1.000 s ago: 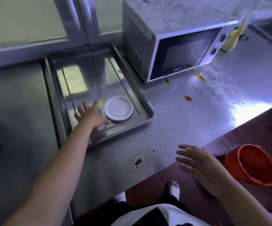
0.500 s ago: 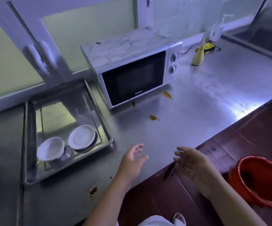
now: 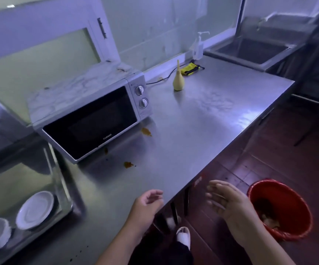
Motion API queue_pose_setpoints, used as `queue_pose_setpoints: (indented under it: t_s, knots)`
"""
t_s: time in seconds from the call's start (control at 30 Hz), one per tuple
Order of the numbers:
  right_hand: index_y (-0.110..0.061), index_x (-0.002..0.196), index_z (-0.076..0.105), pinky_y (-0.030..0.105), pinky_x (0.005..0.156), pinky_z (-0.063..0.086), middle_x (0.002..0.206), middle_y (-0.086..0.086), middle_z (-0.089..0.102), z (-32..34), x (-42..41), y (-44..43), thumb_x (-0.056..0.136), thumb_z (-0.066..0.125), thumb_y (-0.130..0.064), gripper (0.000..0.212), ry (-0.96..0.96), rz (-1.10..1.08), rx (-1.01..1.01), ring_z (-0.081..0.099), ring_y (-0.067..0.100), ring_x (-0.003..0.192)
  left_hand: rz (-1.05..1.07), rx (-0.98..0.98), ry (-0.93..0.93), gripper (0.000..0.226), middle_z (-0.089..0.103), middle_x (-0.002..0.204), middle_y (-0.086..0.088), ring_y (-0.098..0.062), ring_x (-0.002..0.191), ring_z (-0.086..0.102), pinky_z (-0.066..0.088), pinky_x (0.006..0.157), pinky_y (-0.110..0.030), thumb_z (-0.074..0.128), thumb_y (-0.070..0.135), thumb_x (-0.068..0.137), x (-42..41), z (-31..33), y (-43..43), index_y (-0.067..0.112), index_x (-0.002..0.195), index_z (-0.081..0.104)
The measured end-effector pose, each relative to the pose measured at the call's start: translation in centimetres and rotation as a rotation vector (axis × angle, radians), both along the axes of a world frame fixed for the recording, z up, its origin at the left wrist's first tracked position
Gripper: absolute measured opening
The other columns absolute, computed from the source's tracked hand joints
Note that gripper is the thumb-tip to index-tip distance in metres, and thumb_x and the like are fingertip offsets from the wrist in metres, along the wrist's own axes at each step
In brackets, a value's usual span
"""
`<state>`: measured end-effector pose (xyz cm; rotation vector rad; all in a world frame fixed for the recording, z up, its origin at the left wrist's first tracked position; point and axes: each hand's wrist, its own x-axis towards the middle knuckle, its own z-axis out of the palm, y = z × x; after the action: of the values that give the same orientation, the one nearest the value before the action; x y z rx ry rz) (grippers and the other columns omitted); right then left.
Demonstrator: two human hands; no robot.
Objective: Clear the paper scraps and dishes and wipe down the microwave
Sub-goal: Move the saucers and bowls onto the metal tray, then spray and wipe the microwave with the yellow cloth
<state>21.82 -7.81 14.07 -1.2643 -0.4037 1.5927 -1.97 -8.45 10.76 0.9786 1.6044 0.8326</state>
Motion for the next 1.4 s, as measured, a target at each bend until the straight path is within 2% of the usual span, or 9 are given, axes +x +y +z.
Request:
queue_pose_setpoints:
  t_s: [0.2, 0.4, 0.6, 0.77, 0.9, 1.07, 1.2, 1.3, 1.4]
  knots:
    - [-0.004, 0.096, 0.072, 0.032, 0.067, 0.058, 0.089, 0.014, 0.074, 0.8, 4.4, 6.3, 0.096, 0.054, -0.005, 0.018, -0.015, -0.044, 0.032, 0.071, 0.021, 0.073, -0.132, 0.004, 0.073, 0.014, 0.072, 0.094, 0.004, -0.001, 0.083, 0.065, 0.048, 0.077, -0.012, 0.07, 0.01, 0.087, 6.4, -1.6, 7.2, 0.021, 0.095, 0.072]
    - [-0.004, 0.094, 0.07, 0.031, 0.066, 0.056, 0.084, 0.011, 0.073, 2.3, 9.6, 16.0, 0.096, 0.055, -0.003, 0.016, -0.107, -0.033, 0.016, 0.07, 0.019, 0.068, -0.14, -0.024, 0.013, 0.016, 0.068, 0.091, 0.001, -0.008, 0.082, 0.062, 0.047, 0.073, -0.012, 0.067, 0.005, 0.089, 13.5, -2.9, 17.8, 0.02, 0.093, 0.071]
    - [-0.003, 0.099, 0.074, 0.039, 0.078, 0.054, 0.095, 0.015, 0.074, 4.4, 17.0, 24.1, 0.095, 0.056, -0.006, 0.018, -0.222, -0.036, 0.074, 0.072, 0.023, 0.08, -0.249, 0.037, 0.01, 0.01, 0.065, 0.09, 0.007, 0.004, 0.071, 0.058, 0.044, 0.065, -0.008, 0.068, 0.017, 0.09, 19.5, -1.0, 28.7, 0.024, 0.097, 0.07]
    - [-0.002, 0.096, 0.073, 0.037, 0.073, 0.055, 0.089, 0.013, 0.074, 2.3, 19.0, 28.8, 0.096, 0.054, -0.003, 0.019, -0.205, -0.076, -0.021, 0.071, 0.022, 0.074, -0.302, 0.022, 0.147, 0.019, 0.064, 0.109, 0.009, -0.008, 0.104, 0.06, 0.048, 0.084, -0.021, 0.066, 0.028, 0.089, 22.2, -0.5, 34.5, 0.029, 0.108, 0.068]
    - [0.0, 0.097, 0.071, 0.033, 0.069, 0.056, 0.087, 0.012, 0.073, 1.8, 20.0, 35.6, 0.096, 0.055, -0.001, 0.017, -0.231, 0.019, -0.038, 0.071, 0.02, 0.07, -0.439, 0.049, 0.314, 0.032, 0.057, 0.128, 0.008, -0.007, 0.121, 0.051, 0.036, 0.095, -0.02, 0.066, 0.034, 0.088, 23.3, -0.7, 38.7, 0.035, 0.12, 0.064]
    - [-0.006, 0.095, 0.07, 0.032, 0.071, 0.055, 0.092, 0.008, 0.071, 1.7, 20.6, 47.6, 0.096, 0.054, -0.004, 0.017, -0.264, 0.192, -0.011, 0.069, 0.023, 0.078, -0.387, -0.051, 0.425, 0.045, 0.047, 0.141, 0.0, -0.015, 0.131, 0.045, 0.043, 0.101, -0.029, 0.067, 0.038, 0.088, 22.8, -0.4, 45.1, 0.032, 0.132, 0.056]
    - [-0.012, 0.095, 0.072, 0.034, 0.076, 0.056, 0.097, 0.003, 0.07, 0.1, 19.3, 56.6, 0.096, 0.056, -0.007, 0.016, -0.302, 0.388, 0.004, 0.067, 0.023, 0.088, -0.284, -0.155, 0.473, 0.056, 0.041, 0.146, 0.001, -0.015, 0.133, 0.042, 0.037, 0.097, -0.023, 0.068, 0.043, 0.085, 21.2, -1.1, 50.2, 0.033, 0.137, 0.05]
    - [-0.014, 0.097, 0.071, 0.039, 0.084, 0.054, 0.096, 0.002, 0.065, -2.0, 17.6, 62.7, 0.094, 0.059, -0.008, 0.014, -0.383, 0.485, 0.029, 0.061, 0.021, 0.09, -0.126, -0.184, 0.563, 0.065, 0.041, 0.148, -0.004, -0.021, 0.137, 0.039, 0.034, 0.11, -0.028, 0.073, 0.038, 0.084, 19.8, -3.0, 53.9, 0.024, 0.142, 0.047]
    - [-0.015, 0.099, 0.07, 0.033, 0.075, 0.048, 0.089, 0.003, 0.061, -5.0, 15.0, 68.4, 0.092, 0.062, -0.009, 0.012, -0.481, 0.543, 0.049, 0.054, 0.019, 0.081, -0.013, -0.321, 0.6, 0.09, 0.032, 0.156, -0.007, -0.026, 0.144, 0.03, 0.029, 0.117, -0.038, 0.077, 0.05, 0.077, 18.6, -5.7, 56.2, 0.026, 0.151, 0.033]
